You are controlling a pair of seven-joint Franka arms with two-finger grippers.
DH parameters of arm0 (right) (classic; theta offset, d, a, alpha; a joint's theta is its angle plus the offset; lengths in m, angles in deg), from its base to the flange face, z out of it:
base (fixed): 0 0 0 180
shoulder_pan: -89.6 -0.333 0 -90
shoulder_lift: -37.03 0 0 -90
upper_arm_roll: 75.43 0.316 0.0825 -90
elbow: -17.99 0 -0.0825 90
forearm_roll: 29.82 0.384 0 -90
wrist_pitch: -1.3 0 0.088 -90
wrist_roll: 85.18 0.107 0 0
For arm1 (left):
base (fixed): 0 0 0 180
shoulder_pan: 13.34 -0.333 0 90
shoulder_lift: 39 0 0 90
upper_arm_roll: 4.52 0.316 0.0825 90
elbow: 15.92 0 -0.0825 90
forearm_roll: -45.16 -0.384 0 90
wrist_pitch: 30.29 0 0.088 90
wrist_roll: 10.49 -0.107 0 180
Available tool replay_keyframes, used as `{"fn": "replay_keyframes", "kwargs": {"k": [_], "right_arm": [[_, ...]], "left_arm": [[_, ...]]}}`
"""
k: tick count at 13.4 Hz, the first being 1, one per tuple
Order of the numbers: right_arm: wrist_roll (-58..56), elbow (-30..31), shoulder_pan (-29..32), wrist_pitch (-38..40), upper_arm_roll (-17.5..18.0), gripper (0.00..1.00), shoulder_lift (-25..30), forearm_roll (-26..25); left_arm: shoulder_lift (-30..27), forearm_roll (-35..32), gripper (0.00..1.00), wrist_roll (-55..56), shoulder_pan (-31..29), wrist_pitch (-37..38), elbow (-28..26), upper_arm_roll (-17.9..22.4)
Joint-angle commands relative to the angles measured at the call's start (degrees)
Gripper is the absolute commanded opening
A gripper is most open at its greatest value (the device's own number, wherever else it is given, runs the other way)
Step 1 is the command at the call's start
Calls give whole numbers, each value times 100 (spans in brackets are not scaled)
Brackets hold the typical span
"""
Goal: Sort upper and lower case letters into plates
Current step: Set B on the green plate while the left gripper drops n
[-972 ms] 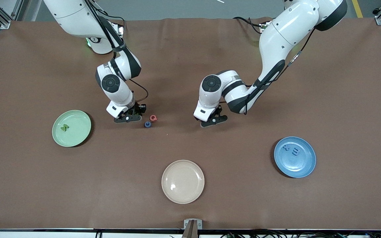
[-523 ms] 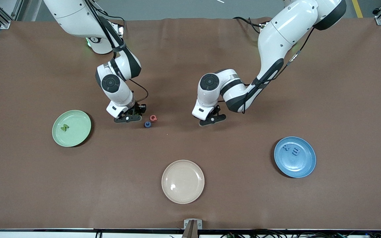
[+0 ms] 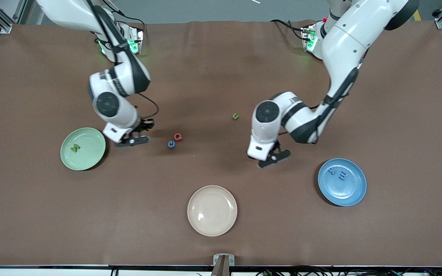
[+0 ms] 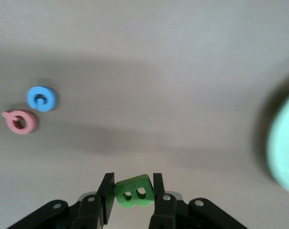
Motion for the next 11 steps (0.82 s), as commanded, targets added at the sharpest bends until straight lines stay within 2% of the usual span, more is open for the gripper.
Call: {"fn": "replay_keyframes", "kwargs": {"k": [1,5,9,10,11], "right_arm": [[-1548,140,1086,65,67,21,174,-4],[-3194,140,2248,-390,67,21,-106,-4],[-3777,175,2741,-1278,67,22,-783,-4],[-3795,193,2768,-1428,76,22,-914,-4],[-3795,193,2777,-1490,67,22,-977,-4]], "left_arm": [[-80,-125,0,-369,-668,138,205,-10],[-36,-117,0,-1334,-1433,138,249,-10],[148,-143,3,-1802,-1969,34,241,-1],[262,-160,7,-1812,-2128,-115,249,-1],[324,-169,21,-1812,-2173,-238,249,-1]]}}
